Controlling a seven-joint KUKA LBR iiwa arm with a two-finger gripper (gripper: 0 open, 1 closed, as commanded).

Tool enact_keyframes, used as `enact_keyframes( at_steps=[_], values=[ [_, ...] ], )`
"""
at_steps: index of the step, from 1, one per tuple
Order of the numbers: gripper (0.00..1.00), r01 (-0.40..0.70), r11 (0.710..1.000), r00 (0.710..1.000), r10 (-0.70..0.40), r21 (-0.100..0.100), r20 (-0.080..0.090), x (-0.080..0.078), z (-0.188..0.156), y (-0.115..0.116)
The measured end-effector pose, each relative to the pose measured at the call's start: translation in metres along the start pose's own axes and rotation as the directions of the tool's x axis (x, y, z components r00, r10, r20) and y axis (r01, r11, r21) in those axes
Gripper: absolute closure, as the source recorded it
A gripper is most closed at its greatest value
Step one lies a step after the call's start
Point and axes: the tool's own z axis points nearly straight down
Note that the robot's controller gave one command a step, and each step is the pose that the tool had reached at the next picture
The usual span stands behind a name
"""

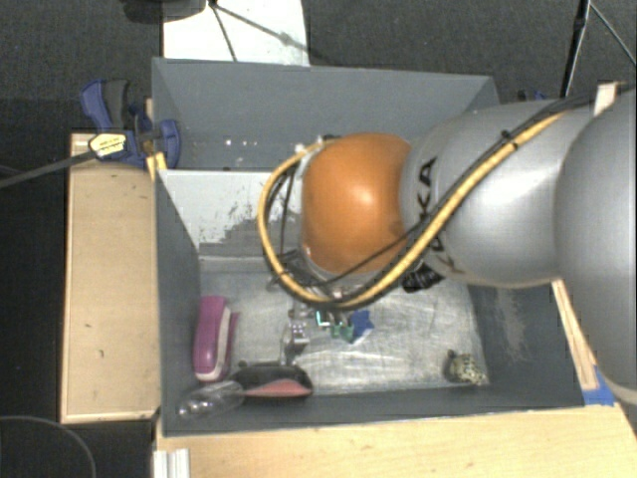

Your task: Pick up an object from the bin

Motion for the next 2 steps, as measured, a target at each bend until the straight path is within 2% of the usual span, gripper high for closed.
enact_keyframes(
  at_steps=[1,2],
  values=[
    [0.00,0.083,0.997,0.996,-0.083,0.000,0.019,-0.0071,0.1019,0.0630],
    [1.00,0.072,0.997,0.997,-0.072,0.002,0.019,-0.0082,0.0997,0.0592]
  ],
)
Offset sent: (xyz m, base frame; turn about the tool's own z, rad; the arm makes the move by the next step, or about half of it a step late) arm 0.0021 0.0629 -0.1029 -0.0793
